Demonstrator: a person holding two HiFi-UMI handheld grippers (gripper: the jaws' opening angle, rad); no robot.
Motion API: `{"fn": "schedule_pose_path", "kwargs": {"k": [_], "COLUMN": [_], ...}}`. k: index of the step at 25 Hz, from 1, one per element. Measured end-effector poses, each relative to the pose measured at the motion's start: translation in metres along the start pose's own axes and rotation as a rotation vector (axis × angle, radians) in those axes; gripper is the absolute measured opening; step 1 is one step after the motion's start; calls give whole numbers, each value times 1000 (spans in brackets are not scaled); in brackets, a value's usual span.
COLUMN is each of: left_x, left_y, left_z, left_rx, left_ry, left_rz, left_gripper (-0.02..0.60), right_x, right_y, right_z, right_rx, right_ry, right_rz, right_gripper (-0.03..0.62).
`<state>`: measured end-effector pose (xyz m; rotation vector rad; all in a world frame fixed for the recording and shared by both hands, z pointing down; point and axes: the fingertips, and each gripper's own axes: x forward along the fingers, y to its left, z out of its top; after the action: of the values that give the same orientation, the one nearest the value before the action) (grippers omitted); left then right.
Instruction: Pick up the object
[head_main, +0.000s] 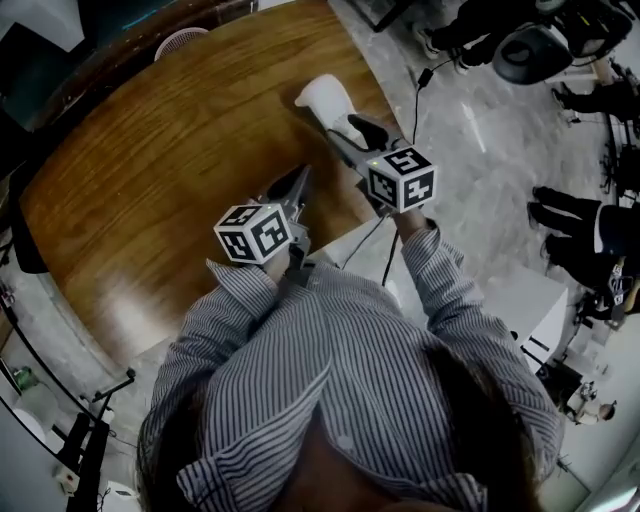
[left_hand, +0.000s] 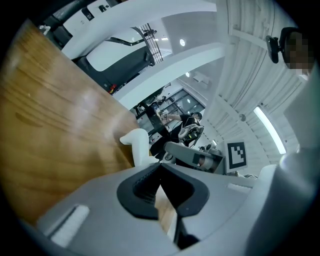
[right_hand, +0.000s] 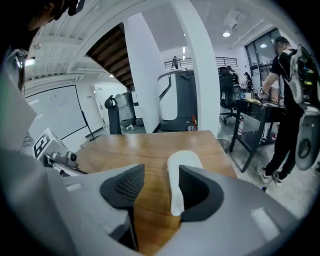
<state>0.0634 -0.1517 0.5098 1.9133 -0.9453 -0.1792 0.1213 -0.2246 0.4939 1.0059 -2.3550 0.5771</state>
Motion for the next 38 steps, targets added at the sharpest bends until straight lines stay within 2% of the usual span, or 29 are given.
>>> {"fn": "schedule_pose_path", "kwargs": {"k": [9,14,16,20,31,38], "left_x": [22,28,31,33,22,20], "left_y": [30,38,39,41,54,51], "left_z": [10,15,16,17,17,11], "left_rx": [-63,-97,-101,-106,-118,-109], "left_ry": [-22,-39,-45,-55,-63,-46], "left_rz": [51,54,57,65,83,64], "left_gripper": [2,0,1,0,2,0], "right_x": [52,75,80,85,96,101], "right_y": [-40,-52,-57,-63,-60,-61], "right_z": [-8,-15,-18,-25,-31,-34], "right_rx": [-115,-199,-198,-188,-196,-196], "right_ry": [179,250,267,300,367,359], "right_rz": [-45,-61,-56,-63,-83,-90], "right_gripper": [328,373,392,411,411,413]}}
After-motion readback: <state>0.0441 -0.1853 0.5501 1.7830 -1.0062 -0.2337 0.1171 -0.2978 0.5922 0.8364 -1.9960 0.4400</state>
